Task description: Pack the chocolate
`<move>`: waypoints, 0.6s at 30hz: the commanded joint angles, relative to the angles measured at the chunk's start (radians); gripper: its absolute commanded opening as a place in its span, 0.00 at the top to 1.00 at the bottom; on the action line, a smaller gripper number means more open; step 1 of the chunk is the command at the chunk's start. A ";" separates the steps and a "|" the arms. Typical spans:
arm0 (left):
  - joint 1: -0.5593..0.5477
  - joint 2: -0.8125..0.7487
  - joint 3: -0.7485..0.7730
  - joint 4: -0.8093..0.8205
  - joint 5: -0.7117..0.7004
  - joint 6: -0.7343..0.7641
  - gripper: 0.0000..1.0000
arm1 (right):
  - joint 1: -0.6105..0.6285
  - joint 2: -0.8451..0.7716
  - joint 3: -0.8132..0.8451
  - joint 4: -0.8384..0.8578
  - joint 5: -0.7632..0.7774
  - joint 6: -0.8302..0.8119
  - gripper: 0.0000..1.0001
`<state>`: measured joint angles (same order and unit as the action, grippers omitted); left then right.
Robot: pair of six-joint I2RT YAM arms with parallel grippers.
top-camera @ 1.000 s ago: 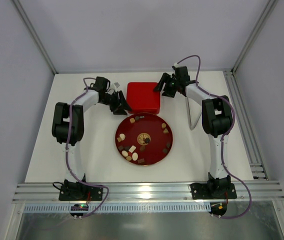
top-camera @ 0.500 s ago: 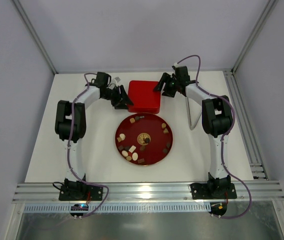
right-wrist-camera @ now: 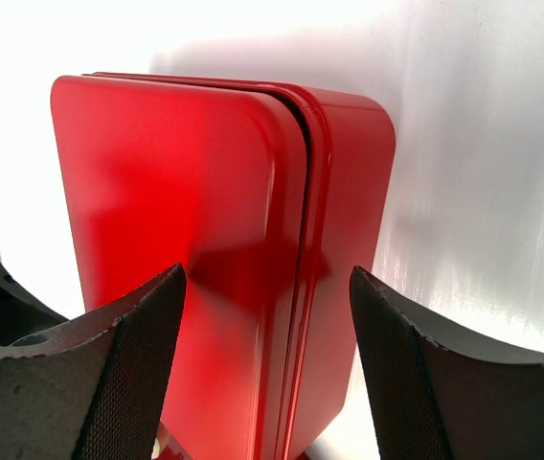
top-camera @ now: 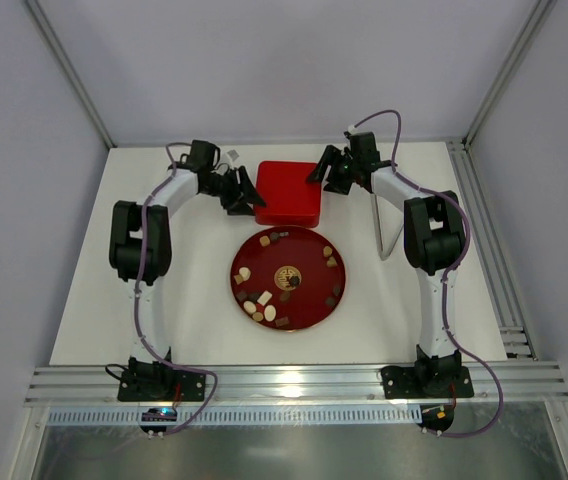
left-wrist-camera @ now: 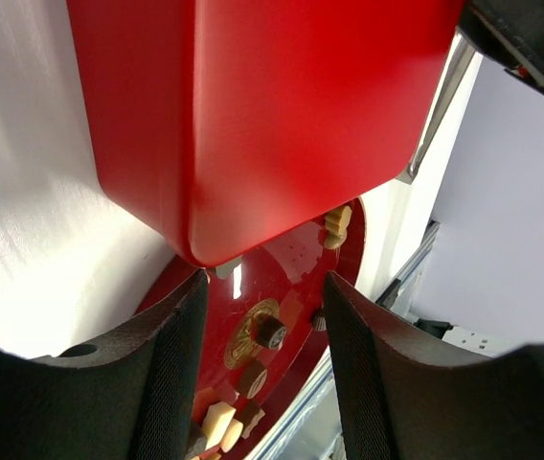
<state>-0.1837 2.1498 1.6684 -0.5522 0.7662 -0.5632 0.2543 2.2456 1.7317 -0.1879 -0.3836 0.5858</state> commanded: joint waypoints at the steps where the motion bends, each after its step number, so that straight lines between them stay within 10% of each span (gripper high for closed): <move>1: 0.004 0.008 0.066 -0.021 -0.005 0.028 0.48 | 0.005 -0.014 0.006 0.053 -0.001 0.005 0.29; 18: 0.004 0.082 0.223 -0.159 -0.056 0.103 0.40 | 0.005 -0.021 -0.020 0.107 -0.034 0.020 0.25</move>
<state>-0.1829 2.2162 1.8374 -0.6609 0.7345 -0.5022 0.2543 2.2456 1.7161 -0.1272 -0.4076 0.5983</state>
